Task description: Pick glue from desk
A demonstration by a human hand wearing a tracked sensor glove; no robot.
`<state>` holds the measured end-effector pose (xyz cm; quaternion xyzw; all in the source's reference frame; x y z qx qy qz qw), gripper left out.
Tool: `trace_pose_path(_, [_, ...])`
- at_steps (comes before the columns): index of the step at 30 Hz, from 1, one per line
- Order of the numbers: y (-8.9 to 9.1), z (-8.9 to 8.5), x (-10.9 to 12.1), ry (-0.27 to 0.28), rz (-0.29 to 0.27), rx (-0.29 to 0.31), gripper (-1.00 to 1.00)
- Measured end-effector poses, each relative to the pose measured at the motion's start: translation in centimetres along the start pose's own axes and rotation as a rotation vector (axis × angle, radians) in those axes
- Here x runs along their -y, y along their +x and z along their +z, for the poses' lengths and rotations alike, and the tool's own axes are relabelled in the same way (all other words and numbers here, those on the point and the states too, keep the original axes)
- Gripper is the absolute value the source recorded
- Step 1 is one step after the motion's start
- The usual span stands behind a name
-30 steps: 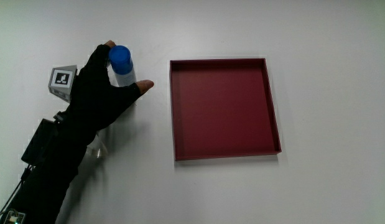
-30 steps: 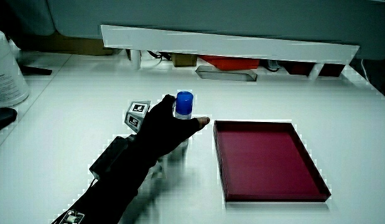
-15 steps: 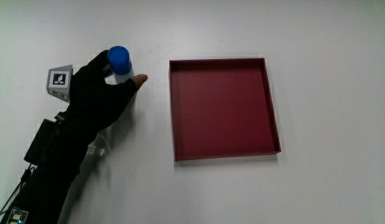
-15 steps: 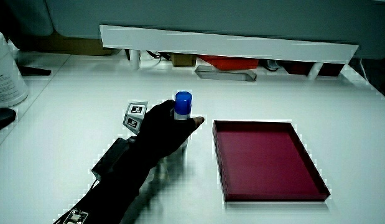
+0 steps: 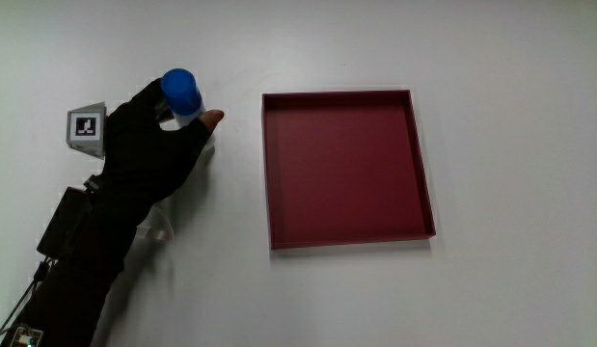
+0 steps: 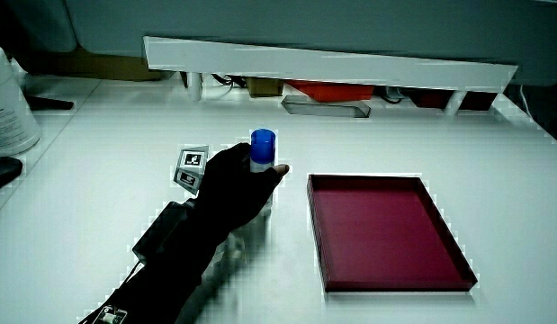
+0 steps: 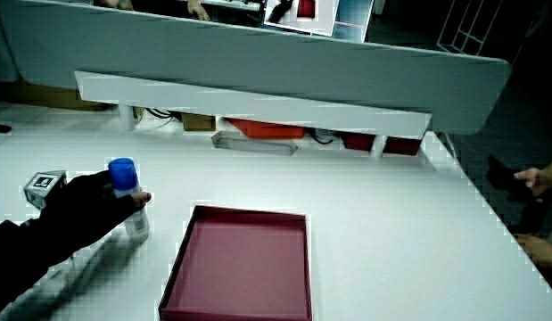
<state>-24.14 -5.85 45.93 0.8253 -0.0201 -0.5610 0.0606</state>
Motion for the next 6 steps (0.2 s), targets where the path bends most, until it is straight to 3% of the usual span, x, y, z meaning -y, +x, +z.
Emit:
trace_pose_path(2, [1.3, -0.6, -0.1, -0.029, -0.043, 0.047, 1.0])
trace_pose_path(3, [1.8, -0.9, -0.1, -0.034, -0.046, 0.029, 1.0])
trace_pose_path(6, [3.4, -2.3, -0.3, -0.084, -0.119, 0.08, 1.0])
